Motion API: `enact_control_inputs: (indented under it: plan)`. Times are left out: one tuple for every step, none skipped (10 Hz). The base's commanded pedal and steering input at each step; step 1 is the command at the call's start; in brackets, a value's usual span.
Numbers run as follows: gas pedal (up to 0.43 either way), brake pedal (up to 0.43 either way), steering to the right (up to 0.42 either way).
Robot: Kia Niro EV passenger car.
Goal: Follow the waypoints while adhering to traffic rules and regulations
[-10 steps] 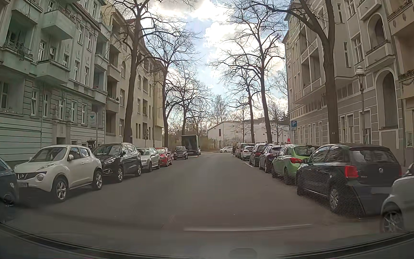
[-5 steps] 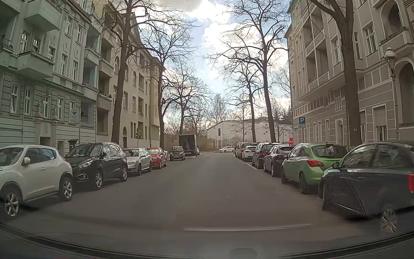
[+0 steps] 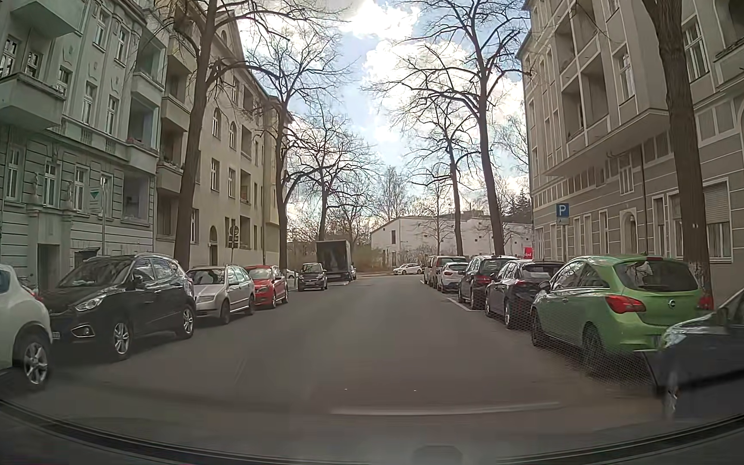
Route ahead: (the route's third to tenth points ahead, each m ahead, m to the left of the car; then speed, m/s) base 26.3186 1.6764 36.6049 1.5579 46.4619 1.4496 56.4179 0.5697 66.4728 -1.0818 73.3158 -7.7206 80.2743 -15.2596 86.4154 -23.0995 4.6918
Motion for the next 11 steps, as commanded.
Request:
enact_control_inputs:
  plan:
    - [0.047, 0.024, 0.003]
    - [0.047, 0.024, 0.003]
    - [0.047, 0.024, 0.003]
    - [0.047, 0.024, 0.003]
    - [0.047, 0.024, 0.001]
    - [0.047, 0.024, -0.003]
    - [0.047, 0.024, -0.005]
    - [0.047, 0.024, -0.005]
    - [0.047, 0.024, -0.004]
    - [0.039, 0.024, -0.004]
    - [0.039, 0.024, -0.005]
